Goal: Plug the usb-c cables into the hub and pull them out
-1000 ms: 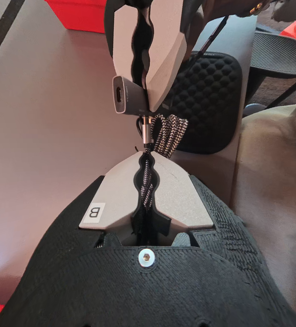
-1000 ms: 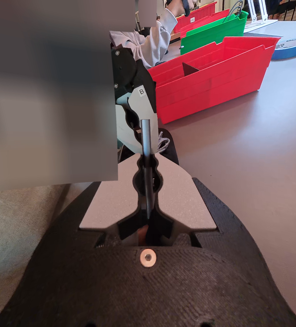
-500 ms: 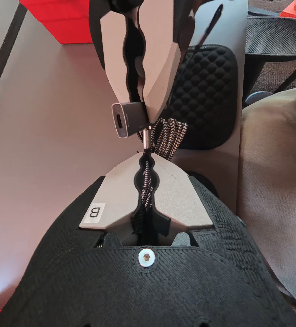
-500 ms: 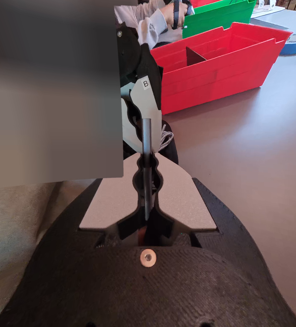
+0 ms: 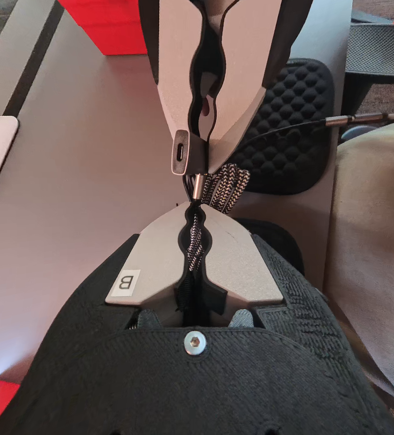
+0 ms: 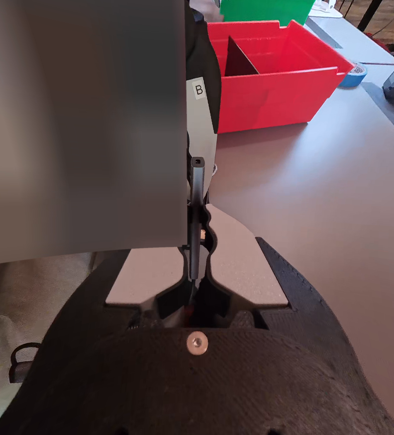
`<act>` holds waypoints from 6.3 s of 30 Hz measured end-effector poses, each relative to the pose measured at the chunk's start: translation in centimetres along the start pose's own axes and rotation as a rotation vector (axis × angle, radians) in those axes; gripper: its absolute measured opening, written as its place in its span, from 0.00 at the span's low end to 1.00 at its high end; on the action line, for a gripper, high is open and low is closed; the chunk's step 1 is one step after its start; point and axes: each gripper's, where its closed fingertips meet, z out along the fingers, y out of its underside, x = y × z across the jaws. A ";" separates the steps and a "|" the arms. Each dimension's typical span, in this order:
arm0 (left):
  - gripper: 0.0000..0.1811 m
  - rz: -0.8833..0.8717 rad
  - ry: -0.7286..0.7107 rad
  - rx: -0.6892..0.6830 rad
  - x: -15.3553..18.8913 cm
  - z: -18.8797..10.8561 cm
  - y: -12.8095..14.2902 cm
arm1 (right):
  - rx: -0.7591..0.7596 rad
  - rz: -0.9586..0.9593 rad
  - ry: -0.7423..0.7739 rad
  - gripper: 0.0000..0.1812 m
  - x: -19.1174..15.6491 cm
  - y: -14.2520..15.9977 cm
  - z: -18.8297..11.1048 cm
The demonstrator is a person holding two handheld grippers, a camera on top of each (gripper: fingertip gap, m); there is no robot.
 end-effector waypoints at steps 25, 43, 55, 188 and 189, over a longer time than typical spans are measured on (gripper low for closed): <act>0.75 -0.025 -0.574 0.963 -4.7 -4.3 -4.1 | 0.205 -0.630 1.109 0.04 8.5 -12.0 -22.5; 0.71 0.171 -0.530 0.737 -3.0 -0.3 -4.0 | 0.360 -0.119 1.344 0.04 14.3 -0.8 -36.2; 0.71 0.212 -0.530 0.686 -2.7 0.4 -3.8 | 0.105 -0.157 1.258 0.04 15.4 8.0 -32.6; 0.14 -0.369 -0.475 0.547 -9.4 10.1 -12.6 | -0.256 -0.291 1.254 0.11 6.2 9.2 -26.6; 0.15 -0.370 -0.467 0.520 -9.2 10.8 -12.1 | -0.266 -0.278 1.232 0.11 6.3 10.0 -26.4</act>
